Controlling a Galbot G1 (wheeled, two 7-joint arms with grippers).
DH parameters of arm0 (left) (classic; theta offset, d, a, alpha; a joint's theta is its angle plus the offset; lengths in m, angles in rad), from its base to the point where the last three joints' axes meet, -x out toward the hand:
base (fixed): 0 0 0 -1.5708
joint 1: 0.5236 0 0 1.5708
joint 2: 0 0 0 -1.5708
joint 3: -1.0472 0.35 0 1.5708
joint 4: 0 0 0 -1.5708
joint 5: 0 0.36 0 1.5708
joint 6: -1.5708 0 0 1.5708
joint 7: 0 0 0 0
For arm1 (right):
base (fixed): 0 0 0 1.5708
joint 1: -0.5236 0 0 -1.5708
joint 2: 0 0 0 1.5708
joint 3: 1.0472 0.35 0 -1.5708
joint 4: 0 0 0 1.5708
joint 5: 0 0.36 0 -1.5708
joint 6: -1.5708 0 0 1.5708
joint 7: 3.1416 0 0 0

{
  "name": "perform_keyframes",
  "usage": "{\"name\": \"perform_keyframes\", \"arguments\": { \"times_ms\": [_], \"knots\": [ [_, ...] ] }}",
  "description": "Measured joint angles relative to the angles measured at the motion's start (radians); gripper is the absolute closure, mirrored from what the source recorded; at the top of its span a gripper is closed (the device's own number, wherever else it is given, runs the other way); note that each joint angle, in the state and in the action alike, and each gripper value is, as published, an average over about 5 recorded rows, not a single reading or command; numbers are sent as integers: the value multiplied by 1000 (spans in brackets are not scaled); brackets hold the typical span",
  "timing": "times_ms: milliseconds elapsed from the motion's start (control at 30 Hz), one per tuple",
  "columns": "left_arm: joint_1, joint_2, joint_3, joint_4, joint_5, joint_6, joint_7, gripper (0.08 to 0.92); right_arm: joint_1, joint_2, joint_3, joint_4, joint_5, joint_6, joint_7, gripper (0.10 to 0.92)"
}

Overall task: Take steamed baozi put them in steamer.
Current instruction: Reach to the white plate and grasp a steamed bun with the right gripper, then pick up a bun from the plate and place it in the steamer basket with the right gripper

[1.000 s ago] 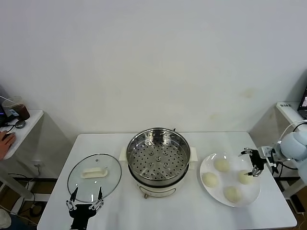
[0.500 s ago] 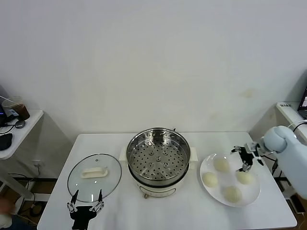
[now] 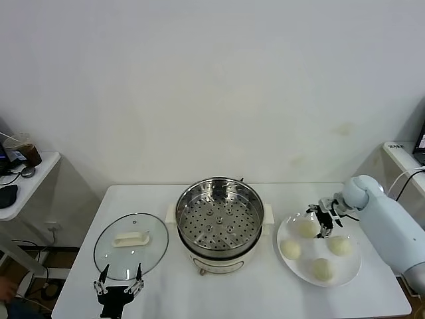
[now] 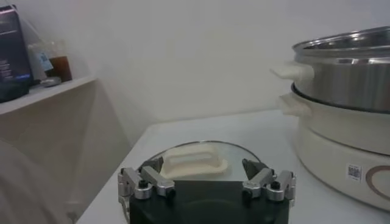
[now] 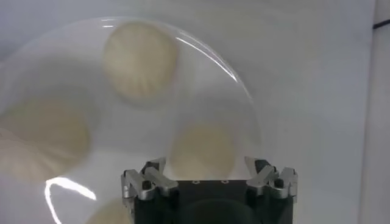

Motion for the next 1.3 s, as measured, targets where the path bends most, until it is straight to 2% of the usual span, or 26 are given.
{"name": "perform_keyframes", "arguments": {
  "times_ms": [300,567,667,1000,1300],
  "knots": [
    [1,1,0,2,-1,0,0,177,5,19,-1,-26,-29,-1,11,207],
    [-1,0,-1,2,-1,1,0,177,6,19,-1,-29,-29,-5,10,377],
    [-1,0,-1,2,-1,1,0,177,8,14,1,-25,-23,-8,5,403],
    [-15,-3,8,0,0,5,1,177,68,-31,-33,35,59,-34,-33,414],
    [-18,-8,13,-12,10,5,-6,177,285,-25,-182,53,205,-45,-72,414]
  ]
}}
